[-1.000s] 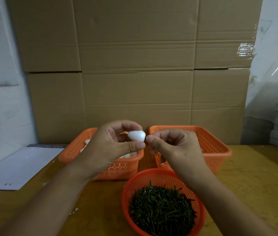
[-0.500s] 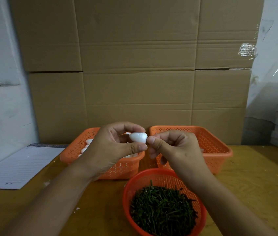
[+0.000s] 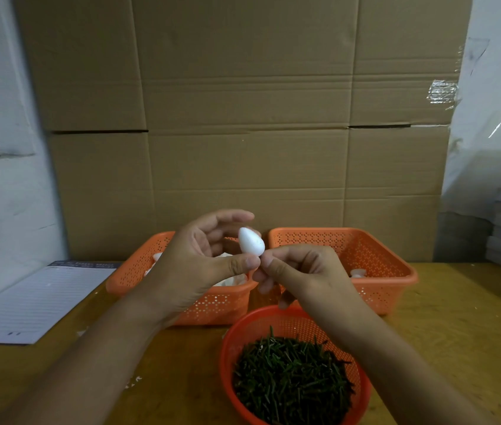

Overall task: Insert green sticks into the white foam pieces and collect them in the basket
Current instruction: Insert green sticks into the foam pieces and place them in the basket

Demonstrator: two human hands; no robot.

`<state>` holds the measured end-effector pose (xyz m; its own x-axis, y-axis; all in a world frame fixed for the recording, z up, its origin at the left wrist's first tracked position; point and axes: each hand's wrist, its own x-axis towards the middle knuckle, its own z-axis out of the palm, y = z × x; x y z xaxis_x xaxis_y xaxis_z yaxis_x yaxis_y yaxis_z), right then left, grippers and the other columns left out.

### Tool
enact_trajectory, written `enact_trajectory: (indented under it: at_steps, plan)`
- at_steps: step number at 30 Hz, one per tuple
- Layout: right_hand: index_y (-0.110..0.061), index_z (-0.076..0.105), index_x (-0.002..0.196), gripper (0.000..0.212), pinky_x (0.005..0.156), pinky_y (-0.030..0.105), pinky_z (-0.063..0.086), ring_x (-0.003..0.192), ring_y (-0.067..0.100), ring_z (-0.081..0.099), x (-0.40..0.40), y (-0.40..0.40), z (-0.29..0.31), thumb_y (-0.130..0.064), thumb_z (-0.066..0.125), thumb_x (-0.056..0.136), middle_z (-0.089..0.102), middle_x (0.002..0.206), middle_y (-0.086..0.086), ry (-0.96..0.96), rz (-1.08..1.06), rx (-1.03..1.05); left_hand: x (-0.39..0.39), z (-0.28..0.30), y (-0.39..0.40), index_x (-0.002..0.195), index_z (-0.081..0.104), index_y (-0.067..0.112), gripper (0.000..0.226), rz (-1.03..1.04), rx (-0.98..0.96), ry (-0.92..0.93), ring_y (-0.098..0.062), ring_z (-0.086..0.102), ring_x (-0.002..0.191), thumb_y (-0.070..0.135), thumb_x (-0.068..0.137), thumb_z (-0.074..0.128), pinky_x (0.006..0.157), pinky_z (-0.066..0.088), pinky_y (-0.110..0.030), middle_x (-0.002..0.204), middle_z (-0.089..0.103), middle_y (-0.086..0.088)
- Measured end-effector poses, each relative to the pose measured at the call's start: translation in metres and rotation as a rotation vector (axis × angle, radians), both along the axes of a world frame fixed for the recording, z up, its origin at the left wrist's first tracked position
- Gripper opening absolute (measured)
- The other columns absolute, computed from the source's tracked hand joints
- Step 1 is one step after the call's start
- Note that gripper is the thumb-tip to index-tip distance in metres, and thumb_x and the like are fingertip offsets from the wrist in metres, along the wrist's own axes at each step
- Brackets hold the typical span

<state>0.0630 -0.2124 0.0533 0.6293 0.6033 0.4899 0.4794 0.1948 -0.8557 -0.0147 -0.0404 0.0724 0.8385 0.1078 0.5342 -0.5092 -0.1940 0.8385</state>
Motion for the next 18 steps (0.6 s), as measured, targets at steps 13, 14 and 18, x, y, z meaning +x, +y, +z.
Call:
enact_trajectory:
  at_steps: [13, 14, 18]
  plan:
    - [-0.005, 0.075, 0.084, 0.01, 0.051, 0.029, 0.048, 0.065, 0.03, 0.062, 0.0021, 0.0022, -0.0013, -0.01, 0.069, 0.09, 0.071, 0.071, 0.016, 0.052, -0.09, 0.033, 0.0034, -0.0037, -0.0074, 0.103, 0.075, 0.023, 0.031, 0.042, -0.044, 0.026, -0.017, 0.073, 0.095, 0.025, 0.073, 0.082, 0.072, 0.059, -0.025, 0.106, 0.076, -0.007]
    - [-0.005, 0.075, 0.084, 0.01, 0.051, 0.027, 0.049, 0.065, 0.026, 0.064, 0.0017, 0.002, -0.0011, -0.01, 0.069, 0.09, 0.072, 0.072, 0.015, 0.045, -0.082, 0.028, 0.0037, -0.0042, -0.0074, 0.102, 0.076, 0.023, 0.029, 0.057, -0.041, 0.027, -0.016, 0.073, 0.095, 0.026, 0.074, 0.08, 0.072, 0.058, -0.024, 0.105, 0.076, -0.006]
    - [-0.005, 0.075, 0.085, 0.012, 0.05, 0.022, 0.049, 0.065, 0.014, 0.067, 0.0001, 0.001, -0.001, -0.008, 0.066, 0.092, 0.074, 0.073, 0.008, 0.049, -0.04, 0.028, 0.0039, -0.0048, -0.0059, 0.105, 0.076, 0.024, 0.027, 0.051, -0.023, 0.043, -0.014, 0.072, 0.095, 0.029, 0.079, 0.08, 0.072, 0.056, -0.022, 0.107, 0.076, -0.006]
